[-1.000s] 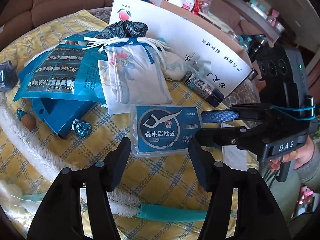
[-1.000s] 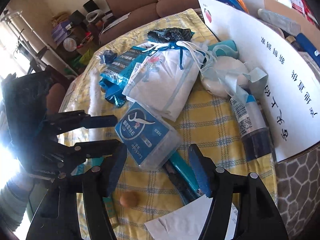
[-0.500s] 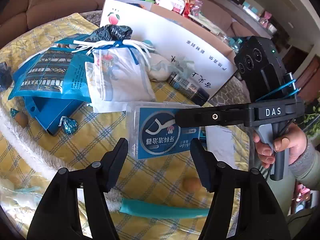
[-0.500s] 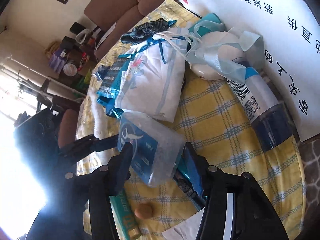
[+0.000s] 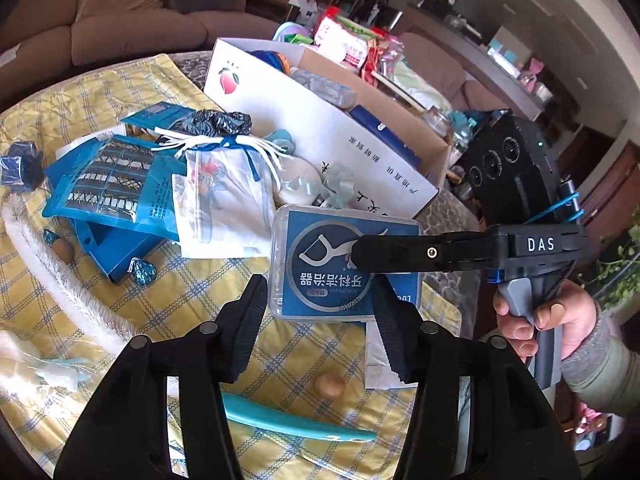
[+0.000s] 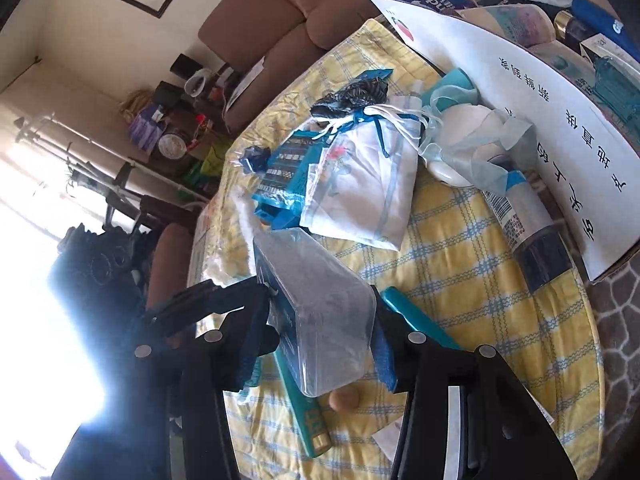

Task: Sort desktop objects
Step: 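Move the right gripper over the blue Luchida floss box, then close the right gripper on the blue Luchida floss box, then lift the floss box with the right gripper while the left gripper reaches the spray bottle, then close the left gripper around the blue-capped spray bottle, then carry the floss box with the right gripper while the left gripper carries the spray bottle to the box, then open the right gripper over the box while the left gripper lowers the spray bottle inside, then open the left gripper and withdraw both grippers from the box over the table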

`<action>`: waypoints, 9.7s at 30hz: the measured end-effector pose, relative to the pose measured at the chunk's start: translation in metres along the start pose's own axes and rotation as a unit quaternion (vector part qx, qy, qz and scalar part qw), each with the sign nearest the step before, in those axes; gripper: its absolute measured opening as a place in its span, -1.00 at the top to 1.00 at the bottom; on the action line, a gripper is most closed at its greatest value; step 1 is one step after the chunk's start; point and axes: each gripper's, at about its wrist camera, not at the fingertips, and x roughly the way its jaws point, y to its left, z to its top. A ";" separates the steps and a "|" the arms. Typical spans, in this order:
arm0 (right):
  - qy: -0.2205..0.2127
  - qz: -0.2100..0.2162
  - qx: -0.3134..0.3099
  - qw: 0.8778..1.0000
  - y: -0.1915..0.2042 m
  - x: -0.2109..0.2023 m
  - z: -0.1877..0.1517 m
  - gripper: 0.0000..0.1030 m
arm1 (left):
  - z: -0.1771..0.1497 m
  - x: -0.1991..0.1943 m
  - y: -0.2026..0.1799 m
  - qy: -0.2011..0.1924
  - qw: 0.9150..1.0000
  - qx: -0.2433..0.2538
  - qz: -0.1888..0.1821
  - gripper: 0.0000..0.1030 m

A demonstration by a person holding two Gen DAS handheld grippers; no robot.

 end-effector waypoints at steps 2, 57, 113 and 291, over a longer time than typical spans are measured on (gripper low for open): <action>0.004 0.031 0.036 0.999 -0.005 0.000 0.001 0.14 | 0.001 -0.003 -0.001 -0.002 1.000 -0.002 0.002 0.03; 0.038 -0.212 -0.264 0.940 0.003 -0.033 -0.030 -0.20 | -0.051 0.046 -0.042 0.117 0.986 0.117 -0.008 -0.12; 0.073 -0.254 -0.220 0.939 -0.038 -0.112 -0.051 -0.25 | 0.045 0.140 -0.031 0.122 0.976 -0.102 0.149 0.00; 0.002 -0.342 -0.202 0.918 -0.062 -0.084 0.205 -1.00 | 0.202 0.118 -0.067 0.046 0.989 -0.009 0.140 -1.00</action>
